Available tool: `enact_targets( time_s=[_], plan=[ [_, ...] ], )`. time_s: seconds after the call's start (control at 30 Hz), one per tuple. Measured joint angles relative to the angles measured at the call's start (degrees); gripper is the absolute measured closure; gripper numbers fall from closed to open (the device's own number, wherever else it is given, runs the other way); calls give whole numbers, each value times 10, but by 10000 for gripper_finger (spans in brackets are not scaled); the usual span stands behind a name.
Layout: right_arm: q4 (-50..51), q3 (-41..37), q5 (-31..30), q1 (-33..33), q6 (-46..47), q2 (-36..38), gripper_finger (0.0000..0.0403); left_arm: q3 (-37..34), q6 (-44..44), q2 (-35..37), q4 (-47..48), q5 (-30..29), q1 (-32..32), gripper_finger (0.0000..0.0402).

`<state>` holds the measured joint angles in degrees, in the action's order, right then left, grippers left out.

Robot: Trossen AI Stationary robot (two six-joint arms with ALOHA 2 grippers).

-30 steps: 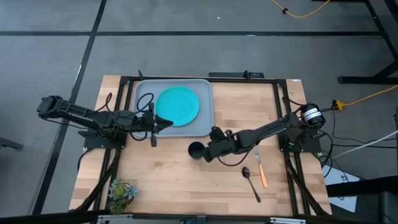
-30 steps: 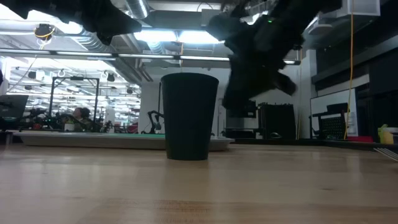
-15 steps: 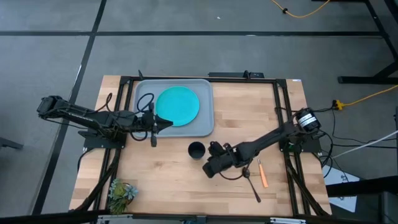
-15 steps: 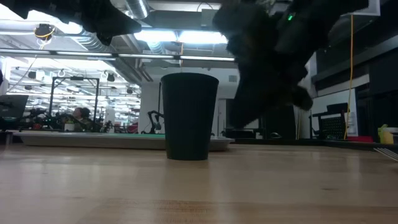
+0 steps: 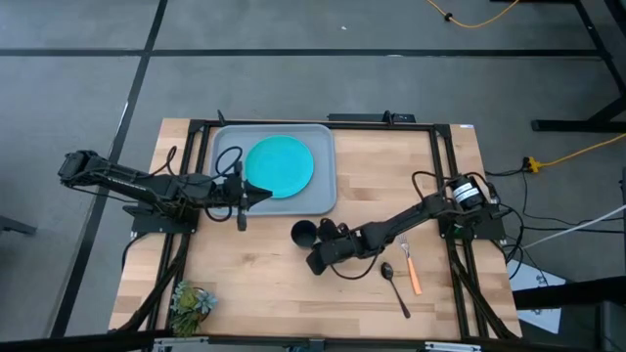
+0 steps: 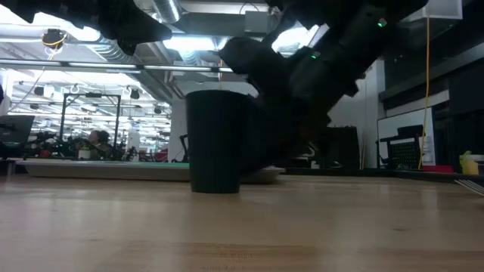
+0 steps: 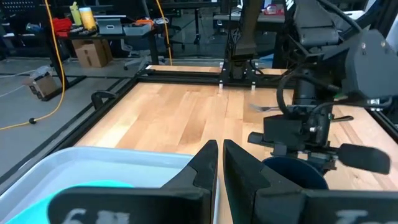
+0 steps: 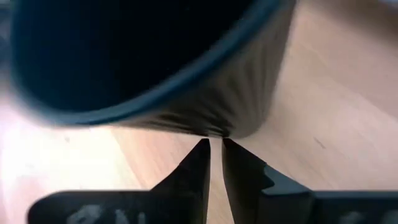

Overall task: Pick and place plate/cup/fork/spoon on tray
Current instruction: Put the black cup on the serving tray to the top left of the blue plate

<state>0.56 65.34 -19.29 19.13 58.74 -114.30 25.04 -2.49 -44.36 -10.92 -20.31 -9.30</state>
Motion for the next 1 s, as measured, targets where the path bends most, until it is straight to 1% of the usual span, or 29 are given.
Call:
enact_targets(
  time_s=[0.13,0.27,0.37,0.47,0.6,0.7,0.8,0.87,1.0],
  plan=[
    [-42,0,6,-9,-36,0,357,0,0,0,0,0,0,382],
    [-45,0,75,-10,-44,0,357,0,1,0,1,0,0,382],
    [-44,0,115,-5,-35,0,357,0,1,0,2,0,0,382],
    [-12,0,113,1,-2,0,357,0,1,0,2,0,0,382],
    [64,0,54,5,73,0,357,0,1,0,2,0,0,382],
    [106,1,-19,6,122,1,357,0,1,0,2,0,0,382],
    [91,0,-100,6,129,0,357,0,2,0,2,0,0,382],
    [61,0,-137,5,117,0,357,0,2,0,2,0,0,382],
    [18,0,-150,-3,82,0,357,0,2,0,6,0,0,382]
  ],
)
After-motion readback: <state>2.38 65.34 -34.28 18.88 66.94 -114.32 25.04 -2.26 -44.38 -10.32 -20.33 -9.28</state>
